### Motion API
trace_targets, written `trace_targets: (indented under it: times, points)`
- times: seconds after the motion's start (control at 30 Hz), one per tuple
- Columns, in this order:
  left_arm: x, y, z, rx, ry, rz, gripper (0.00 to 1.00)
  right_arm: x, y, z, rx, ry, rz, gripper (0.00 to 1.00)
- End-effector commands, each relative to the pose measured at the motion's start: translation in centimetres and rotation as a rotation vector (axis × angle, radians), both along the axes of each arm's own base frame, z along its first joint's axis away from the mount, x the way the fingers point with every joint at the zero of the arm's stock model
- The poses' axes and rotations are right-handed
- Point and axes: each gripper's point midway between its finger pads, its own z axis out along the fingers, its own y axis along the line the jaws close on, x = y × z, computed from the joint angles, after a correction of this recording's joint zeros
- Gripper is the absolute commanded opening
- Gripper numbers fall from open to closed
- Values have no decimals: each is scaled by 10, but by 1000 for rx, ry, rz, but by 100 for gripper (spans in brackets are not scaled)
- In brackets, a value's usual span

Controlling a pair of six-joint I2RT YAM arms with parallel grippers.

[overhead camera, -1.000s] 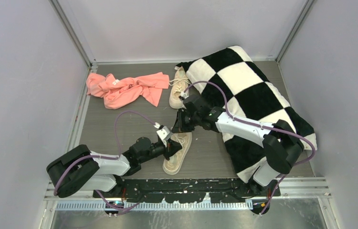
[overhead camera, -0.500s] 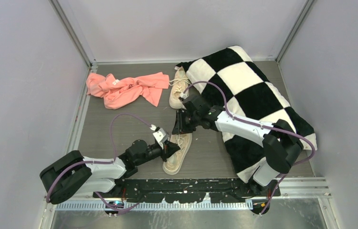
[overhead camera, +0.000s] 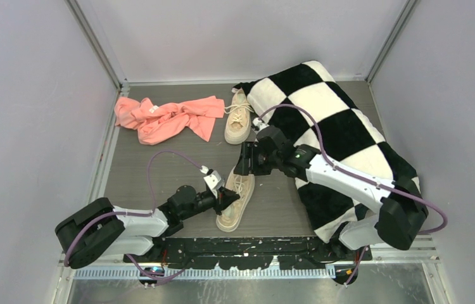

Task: Tie the shoes
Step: Adjust the shoelace on the shoelace.

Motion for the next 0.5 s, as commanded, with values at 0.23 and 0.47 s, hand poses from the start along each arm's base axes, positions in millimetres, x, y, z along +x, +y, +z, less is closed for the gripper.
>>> trace_targets:
  times: [0.23,0.47]
  points:
    - [4,-2,15,-43,-55,7,0,30,-37,-24,-83,-4,-85,43]
    - [4,0,17,-38,-58,14,0,19,-25,-43,-99,46,44,30]
